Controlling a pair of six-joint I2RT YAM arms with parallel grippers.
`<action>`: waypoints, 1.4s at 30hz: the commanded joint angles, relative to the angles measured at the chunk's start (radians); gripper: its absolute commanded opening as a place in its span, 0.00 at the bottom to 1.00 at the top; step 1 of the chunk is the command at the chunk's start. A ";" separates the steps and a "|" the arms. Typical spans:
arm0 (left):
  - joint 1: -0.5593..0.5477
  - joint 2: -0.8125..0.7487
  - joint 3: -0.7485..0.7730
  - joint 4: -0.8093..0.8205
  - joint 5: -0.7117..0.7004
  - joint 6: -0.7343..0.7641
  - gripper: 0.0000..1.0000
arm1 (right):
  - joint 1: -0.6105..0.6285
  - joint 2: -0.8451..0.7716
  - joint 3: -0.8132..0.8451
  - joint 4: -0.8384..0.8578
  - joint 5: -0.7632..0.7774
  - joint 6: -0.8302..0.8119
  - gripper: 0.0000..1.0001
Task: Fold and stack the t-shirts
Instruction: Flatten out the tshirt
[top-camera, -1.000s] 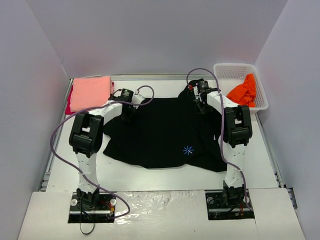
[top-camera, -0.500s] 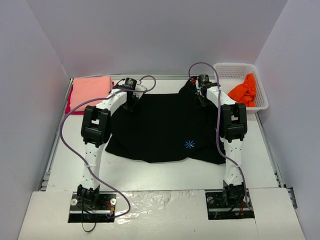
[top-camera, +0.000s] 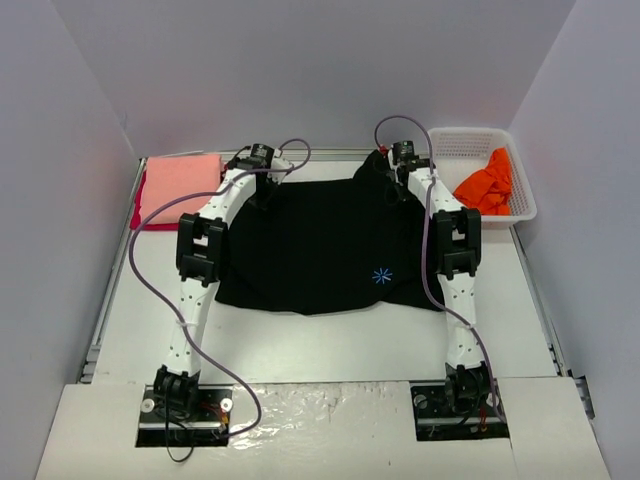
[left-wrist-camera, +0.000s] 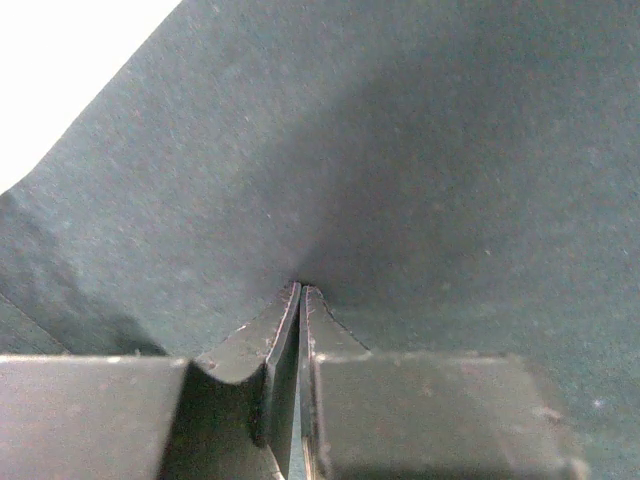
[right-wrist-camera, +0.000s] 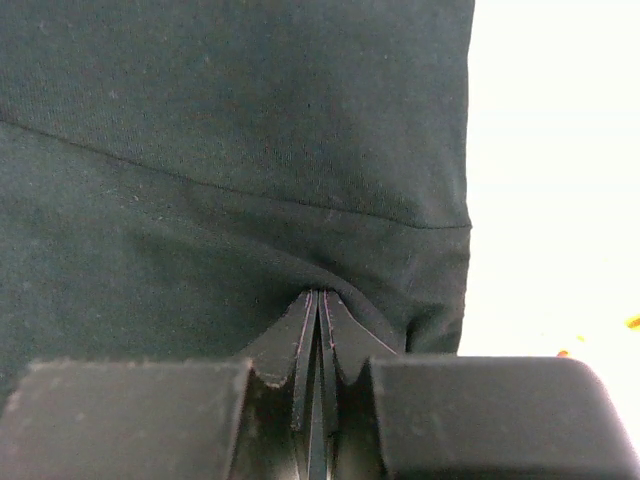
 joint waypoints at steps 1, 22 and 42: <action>0.008 0.031 0.102 -0.074 -0.026 0.012 0.03 | -0.002 0.066 0.061 -0.041 -0.005 0.013 0.00; -0.028 -0.847 -0.719 0.157 -0.078 0.153 0.66 | 0.052 -0.577 -0.424 -0.111 -0.121 -0.026 0.18; -0.077 -1.451 -1.577 0.263 0.074 0.422 0.64 | 0.067 -1.201 -1.078 -0.104 -0.307 -0.011 0.34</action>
